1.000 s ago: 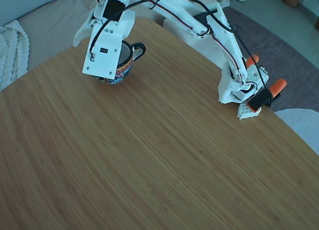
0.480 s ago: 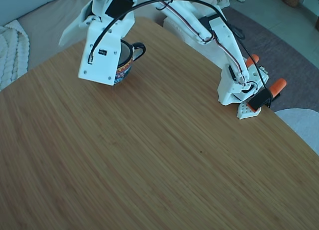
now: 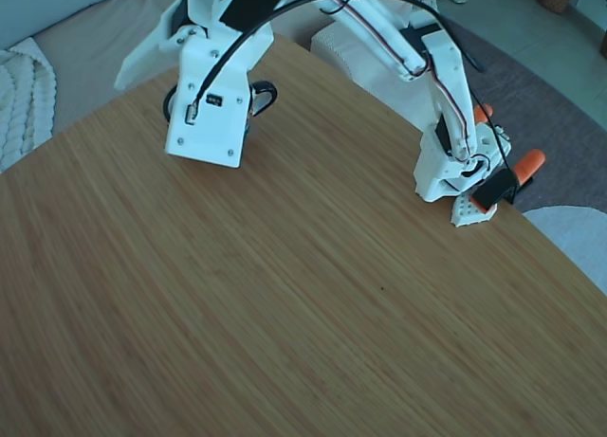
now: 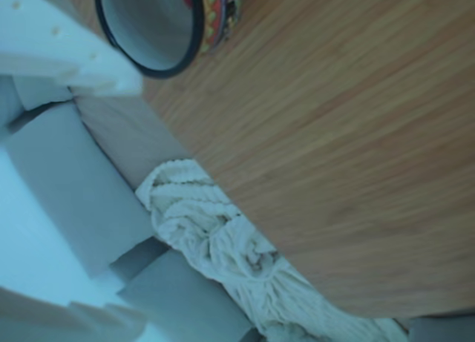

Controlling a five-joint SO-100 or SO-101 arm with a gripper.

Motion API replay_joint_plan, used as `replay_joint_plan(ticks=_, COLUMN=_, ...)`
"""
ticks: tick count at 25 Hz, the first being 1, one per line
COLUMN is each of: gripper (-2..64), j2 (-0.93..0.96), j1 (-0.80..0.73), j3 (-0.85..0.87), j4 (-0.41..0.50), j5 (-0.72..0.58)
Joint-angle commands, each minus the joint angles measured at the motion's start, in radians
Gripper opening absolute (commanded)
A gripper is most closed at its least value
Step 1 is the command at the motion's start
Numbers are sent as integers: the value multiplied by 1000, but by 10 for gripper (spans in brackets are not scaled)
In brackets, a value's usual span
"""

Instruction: Grasp a red cap and put it in the cup.

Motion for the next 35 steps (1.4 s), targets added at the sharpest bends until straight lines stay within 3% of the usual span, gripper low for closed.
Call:
replay_joint_plan(ticks=1, gripper=356, j2=129, j1=-26, j3=37, j4=67, j5=5)
replay_joint_plan(ticks=18, gripper=356, j2=558, j1=-253, j3=500, j4=67, j5=20)
replay_joint_plan(ticks=35, gripper=356, j2=985, j1=-258, j3=939, j4=54, j5=15)
